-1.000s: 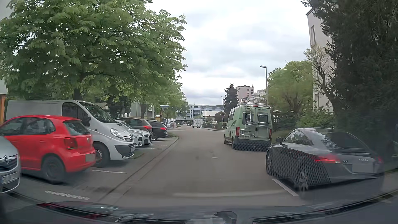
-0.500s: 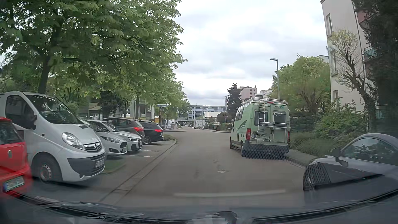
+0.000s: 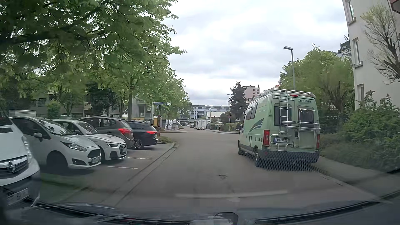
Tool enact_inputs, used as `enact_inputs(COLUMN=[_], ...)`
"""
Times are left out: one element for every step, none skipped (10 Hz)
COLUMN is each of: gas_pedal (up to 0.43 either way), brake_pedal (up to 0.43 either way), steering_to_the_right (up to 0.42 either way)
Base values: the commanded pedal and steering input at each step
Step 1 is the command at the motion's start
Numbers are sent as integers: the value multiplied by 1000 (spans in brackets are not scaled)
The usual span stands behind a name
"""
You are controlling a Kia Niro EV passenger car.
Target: Follow the waypoints while adhering to traffic rules and regulations
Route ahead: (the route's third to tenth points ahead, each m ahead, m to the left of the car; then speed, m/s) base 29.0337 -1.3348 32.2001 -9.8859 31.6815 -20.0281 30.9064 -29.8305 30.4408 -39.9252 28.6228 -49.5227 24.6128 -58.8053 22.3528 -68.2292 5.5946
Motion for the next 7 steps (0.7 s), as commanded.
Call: enact_inputs(gas_pedal=[28,28,28,28,28,28,28], brake_pedal=[0,0,0,0,0,0,0], steering_to_the_right=[-7,-7,-6,-6,-6,-6,-5])
